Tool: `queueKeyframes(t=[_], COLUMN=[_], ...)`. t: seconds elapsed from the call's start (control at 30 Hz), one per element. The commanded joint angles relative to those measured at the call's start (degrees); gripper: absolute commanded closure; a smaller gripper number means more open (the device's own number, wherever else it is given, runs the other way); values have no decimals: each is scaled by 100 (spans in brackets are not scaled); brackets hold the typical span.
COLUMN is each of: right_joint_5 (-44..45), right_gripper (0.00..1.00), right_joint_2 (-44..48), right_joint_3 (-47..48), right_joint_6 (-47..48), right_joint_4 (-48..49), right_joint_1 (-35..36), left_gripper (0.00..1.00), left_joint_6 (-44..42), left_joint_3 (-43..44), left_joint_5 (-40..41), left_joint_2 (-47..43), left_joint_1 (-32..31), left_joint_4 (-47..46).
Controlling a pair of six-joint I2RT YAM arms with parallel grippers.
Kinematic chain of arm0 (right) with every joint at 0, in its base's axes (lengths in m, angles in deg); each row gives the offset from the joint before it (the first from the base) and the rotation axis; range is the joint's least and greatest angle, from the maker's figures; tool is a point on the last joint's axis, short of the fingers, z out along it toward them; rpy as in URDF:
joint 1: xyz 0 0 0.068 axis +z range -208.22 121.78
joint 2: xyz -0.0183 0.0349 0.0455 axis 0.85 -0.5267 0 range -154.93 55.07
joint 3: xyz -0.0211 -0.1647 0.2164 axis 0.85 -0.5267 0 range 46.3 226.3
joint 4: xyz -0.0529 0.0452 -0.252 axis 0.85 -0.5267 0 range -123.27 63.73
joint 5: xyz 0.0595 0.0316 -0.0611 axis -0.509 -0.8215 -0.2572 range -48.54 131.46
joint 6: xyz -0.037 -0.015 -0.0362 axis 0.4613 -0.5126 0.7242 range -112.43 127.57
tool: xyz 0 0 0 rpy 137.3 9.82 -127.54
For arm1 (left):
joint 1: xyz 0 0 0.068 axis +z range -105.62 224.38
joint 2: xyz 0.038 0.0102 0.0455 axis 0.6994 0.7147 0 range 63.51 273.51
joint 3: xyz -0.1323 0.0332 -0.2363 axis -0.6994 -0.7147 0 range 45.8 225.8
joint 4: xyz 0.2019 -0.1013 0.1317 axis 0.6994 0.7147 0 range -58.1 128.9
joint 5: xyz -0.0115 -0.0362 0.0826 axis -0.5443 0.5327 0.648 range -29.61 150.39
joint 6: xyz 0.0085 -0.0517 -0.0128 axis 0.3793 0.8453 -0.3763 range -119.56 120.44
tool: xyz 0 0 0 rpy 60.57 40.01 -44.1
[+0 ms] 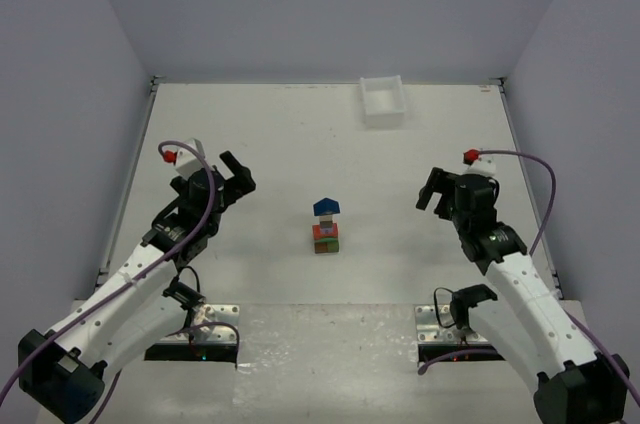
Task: Build the wood block tower
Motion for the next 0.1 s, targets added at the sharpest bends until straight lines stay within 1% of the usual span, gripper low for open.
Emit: queueKeyframes(t=[0.0, 0.07], right_joint_5=[445, 428], right_gripper=[1, 1], right_joint_2=[315, 386], right_joint_3=[-170, -205], right_joint_6=[-200, -164], right_joint_4=[418, 409], right_joint_1=[-7, -7], left_gripper=[0, 0], left_joint_6=[26, 25], left_joint_3=[188, 179], left_joint_5=[91, 77], left_joint_2=[-88, -80], left_joint_1=[40, 40], left_joint_4=[-137, -140])
